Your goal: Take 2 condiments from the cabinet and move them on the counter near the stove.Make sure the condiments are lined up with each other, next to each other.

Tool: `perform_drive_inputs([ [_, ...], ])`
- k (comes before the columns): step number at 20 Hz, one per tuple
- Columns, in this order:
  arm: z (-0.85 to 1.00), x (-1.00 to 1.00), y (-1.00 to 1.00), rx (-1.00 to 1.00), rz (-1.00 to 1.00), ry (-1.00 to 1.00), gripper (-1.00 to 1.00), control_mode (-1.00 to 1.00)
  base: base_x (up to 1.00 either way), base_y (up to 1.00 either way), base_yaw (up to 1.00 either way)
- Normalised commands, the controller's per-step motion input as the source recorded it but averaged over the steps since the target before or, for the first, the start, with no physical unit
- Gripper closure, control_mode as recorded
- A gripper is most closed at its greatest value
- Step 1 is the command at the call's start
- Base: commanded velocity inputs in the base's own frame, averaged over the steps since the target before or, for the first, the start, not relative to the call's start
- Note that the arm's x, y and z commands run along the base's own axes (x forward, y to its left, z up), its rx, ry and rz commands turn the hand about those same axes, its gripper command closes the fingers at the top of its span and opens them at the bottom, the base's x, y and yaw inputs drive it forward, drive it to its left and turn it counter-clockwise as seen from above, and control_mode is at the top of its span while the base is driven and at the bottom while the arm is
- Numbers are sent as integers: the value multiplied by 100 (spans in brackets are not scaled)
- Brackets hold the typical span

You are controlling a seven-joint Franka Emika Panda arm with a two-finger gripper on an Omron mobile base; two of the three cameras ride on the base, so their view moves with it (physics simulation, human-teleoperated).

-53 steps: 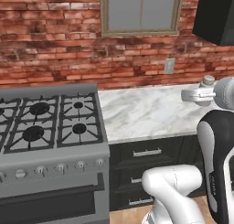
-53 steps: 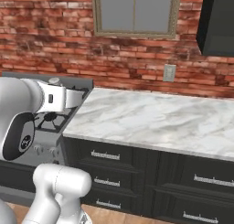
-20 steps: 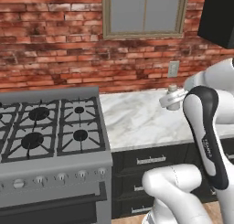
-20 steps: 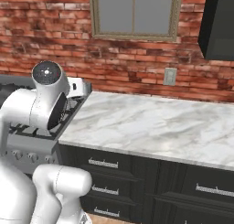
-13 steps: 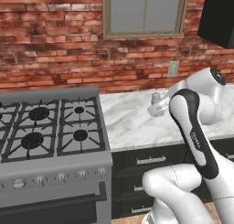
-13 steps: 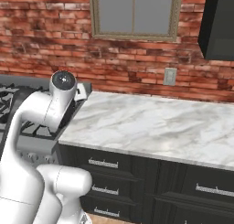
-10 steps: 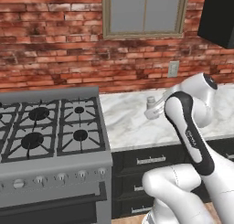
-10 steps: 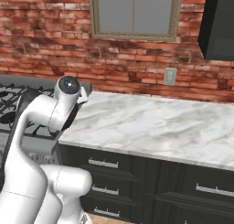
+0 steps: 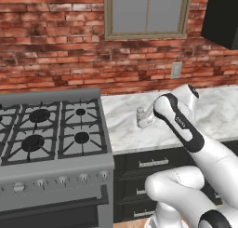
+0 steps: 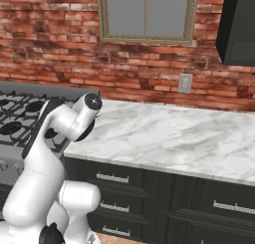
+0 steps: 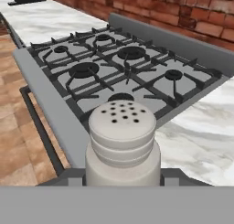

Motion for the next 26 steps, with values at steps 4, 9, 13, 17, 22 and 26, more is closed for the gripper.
perform_drive_inputs([
  [4,-34,33,12,2,12,7,100,-100,0,0,0],
  [9,-13,15,1,6,10,15,100,-100,0,0,0],
  [13,-26,26,8,6,4,4,100,-100,0,0,0],
  [17,-38,27,16,4,1,1,100,-100,0,0,0],
  [22,-39,11,25,1,0,2,100,-100,0,0,0],
  [26,-32,7,24,2,0,6,100,-100,0,0,0],
])
